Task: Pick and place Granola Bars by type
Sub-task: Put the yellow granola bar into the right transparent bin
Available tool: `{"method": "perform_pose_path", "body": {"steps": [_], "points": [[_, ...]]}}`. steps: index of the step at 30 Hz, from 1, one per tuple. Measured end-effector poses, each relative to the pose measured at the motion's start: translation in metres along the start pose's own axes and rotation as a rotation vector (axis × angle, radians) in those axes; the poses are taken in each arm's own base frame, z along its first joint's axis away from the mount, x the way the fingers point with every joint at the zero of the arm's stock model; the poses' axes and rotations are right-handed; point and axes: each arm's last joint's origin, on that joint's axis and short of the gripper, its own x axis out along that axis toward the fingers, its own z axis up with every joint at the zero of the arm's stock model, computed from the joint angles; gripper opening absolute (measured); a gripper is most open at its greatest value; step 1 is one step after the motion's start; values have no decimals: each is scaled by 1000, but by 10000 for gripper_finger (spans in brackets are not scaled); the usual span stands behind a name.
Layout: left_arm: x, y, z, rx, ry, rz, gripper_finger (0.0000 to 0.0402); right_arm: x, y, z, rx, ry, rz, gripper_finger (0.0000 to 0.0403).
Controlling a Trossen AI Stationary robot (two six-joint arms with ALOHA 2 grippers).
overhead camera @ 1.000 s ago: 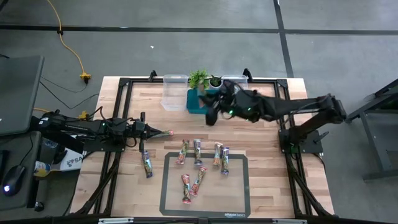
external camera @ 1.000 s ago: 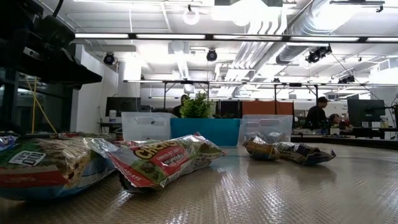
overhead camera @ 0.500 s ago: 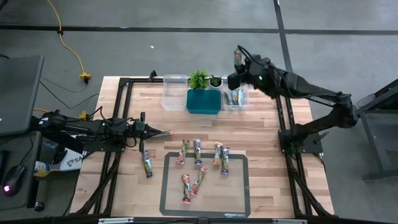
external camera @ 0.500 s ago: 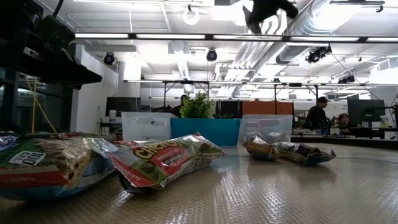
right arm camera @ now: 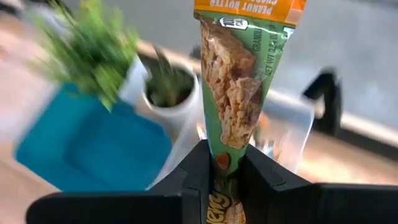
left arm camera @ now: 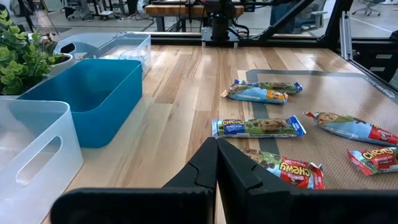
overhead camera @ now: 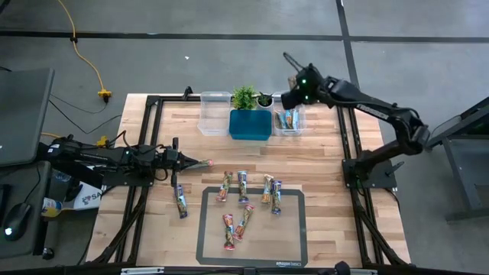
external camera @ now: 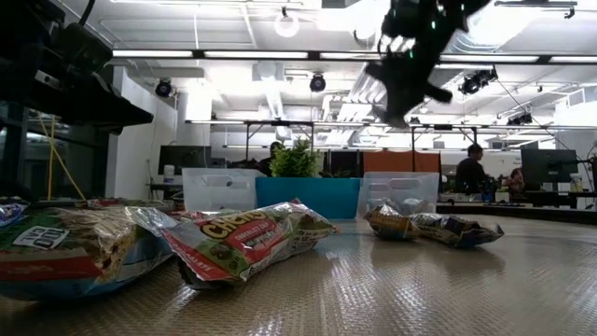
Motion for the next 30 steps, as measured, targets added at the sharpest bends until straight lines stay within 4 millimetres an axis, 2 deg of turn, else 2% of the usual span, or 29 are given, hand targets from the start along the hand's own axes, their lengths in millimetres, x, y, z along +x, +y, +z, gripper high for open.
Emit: {"method": "perform_pose_path", "body": {"steps": [5,12,19,24,30], "points": [[0,0,0,0,0,0,1,33,-14,-28,27,69,14,52],[0,0,0,0,0,0,1,59,-29,-56,86,82,45,52],[0,0,0,0,0,0,1,70,-38,-69,129,67,72,52],[0,0,0,0,0,0,1,70,-38,-67,131,48,71,52],[0,0,0,0,0,0,1,70,-38,-67,129,49,70,77]]}}
